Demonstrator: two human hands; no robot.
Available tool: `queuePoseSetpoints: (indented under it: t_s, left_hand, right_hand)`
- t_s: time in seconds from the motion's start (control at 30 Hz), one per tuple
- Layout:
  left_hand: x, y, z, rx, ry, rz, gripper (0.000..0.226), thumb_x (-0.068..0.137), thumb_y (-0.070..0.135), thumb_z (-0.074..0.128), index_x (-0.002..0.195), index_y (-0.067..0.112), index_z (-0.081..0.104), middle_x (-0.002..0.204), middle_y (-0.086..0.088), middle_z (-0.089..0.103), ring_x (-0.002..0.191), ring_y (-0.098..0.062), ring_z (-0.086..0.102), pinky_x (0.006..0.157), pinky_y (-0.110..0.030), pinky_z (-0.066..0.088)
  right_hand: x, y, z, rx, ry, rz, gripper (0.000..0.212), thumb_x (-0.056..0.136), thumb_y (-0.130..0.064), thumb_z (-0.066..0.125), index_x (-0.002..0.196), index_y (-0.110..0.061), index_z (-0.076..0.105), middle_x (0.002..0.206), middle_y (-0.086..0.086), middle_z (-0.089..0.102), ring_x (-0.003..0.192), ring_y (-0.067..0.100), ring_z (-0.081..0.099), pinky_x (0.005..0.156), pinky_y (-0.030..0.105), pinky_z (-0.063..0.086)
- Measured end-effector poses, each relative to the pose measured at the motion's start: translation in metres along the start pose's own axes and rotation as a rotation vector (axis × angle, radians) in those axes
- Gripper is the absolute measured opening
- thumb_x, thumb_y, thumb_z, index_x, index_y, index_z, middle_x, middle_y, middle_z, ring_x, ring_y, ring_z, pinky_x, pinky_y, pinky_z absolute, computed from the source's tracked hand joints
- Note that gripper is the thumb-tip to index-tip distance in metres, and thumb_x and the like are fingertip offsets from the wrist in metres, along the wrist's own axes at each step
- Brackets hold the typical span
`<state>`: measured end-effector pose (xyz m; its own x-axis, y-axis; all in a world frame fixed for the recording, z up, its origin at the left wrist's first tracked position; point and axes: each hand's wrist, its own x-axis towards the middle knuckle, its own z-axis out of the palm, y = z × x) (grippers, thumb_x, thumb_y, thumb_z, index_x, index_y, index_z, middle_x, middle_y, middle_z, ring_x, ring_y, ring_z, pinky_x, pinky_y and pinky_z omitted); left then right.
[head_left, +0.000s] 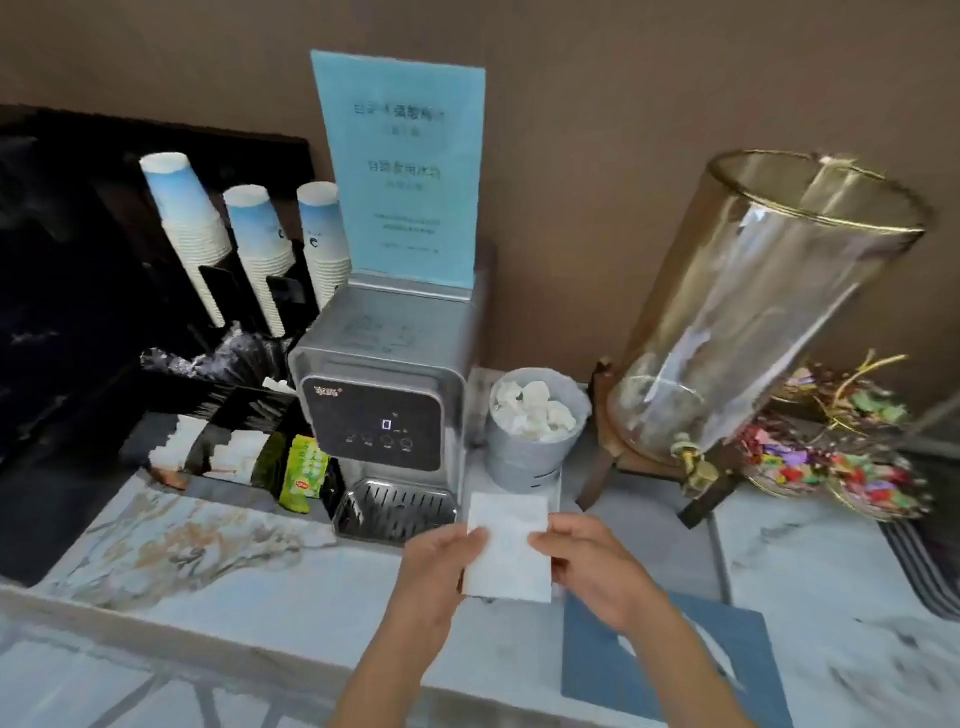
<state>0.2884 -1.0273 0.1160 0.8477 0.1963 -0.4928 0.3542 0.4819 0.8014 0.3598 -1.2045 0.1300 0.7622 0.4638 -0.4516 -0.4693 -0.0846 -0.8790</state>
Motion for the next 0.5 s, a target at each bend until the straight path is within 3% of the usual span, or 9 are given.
queuePoseSetpoints:
  t_s: [0.07, 0.17, 0.27, 0.37, 0.5]
  left_hand:
    - [0.005, 0.002, 0.018, 0.11, -0.008, 0.008, 0.022, 0.091, 0.008, 0.068, 0.094, -0.013, 0.069, 0.092, -0.037, 0.071, 0.075, -0.037, 0.061, 0.07, -0.05, 0.044]
    - [0.011, 0.002, 0.046, 0.177, 0.0, 0.022, 0.028, 0.09, 0.013, 0.071, 0.089, -0.015, 0.065, 0.079, -0.025, 0.06, 0.074, -0.034, 0.046, 0.059, -0.04, 0.032]
    - [0.015, 0.002, 0.071, 0.192, -0.005, 0.039, 0.023, 0.091, 0.013, 0.071, 0.088, -0.01, 0.07, 0.078, -0.03, 0.064, 0.071, -0.031, 0.052, 0.06, -0.035, 0.039]
    - [0.022, 0.003, 0.087, 0.242, 0.004, 0.068, 0.021, 0.089, 0.014, 0.073, 0.077, -0.003, 0.07, 0.075, -0.017, 0.071, 0.068, -0.024, 0.064, 0.058, -0.029, 0.05]
    - [0.028, 0.007, 0.09, 0.285, -0.014, 0.106, 0.028, 0.091, 0.016, 0.071, 0.063, 0.009, 0.069, 0.057, -0.01, 0.059, 0.048, -0.018, 0.047, 0.043, -0.024, 0.034]
  right_hand:
    - [-0.005, -0.006, -0.02, -0.016, -0.002, -0.009, 0.02, 0.092, -0.005, 0.06, 0.105, 0.007, 0.07, 0.115, 0.034, 0.066, 0.105, 0.042, 0.066, 0.09, 0.05, 0.048]
    - [-0.012, -0.014, -0.042, -0.041, 0.019, -0.034, 0.027, 0.087, -0.026, 0.069, 0.099, -0.002, 0.074, 0.105, 0.028, 0.072, 0.086, 0.028, 0.063, 0.073, 0.036, 0.046]
    - [-0.016, -0.015, -0.061, -0.059, 0.056, -0.055, 0.032, 0.08, -0.035, 0.076, 0.097, -0.008, 0.075, 0.094, 0.017, 0.077, 0.071, 0.021, 0.06, 0.053, 0.024, 0.044]
    - [-0.014, -0.012, -0.08, -0.069, 0.116, -0.094, 0.03, 0.082, -0.035, 0.074, 0.087, -0.006, 0.071, 0.081, 0.01, 0.075, 0.06, 0.019, 0.053, 0.046, 0.019, 0.037]
    - [-0.008, -0.011, -0.091, -0.035, 0.161, -0.155, 0.04, 0.082, -0.039, 0.071, 0.085, 0.0, 0.065, 0.073, 0.016, 0.064, 0.058, 0.025, 0.043, 0.044, 0.02, 0.03]
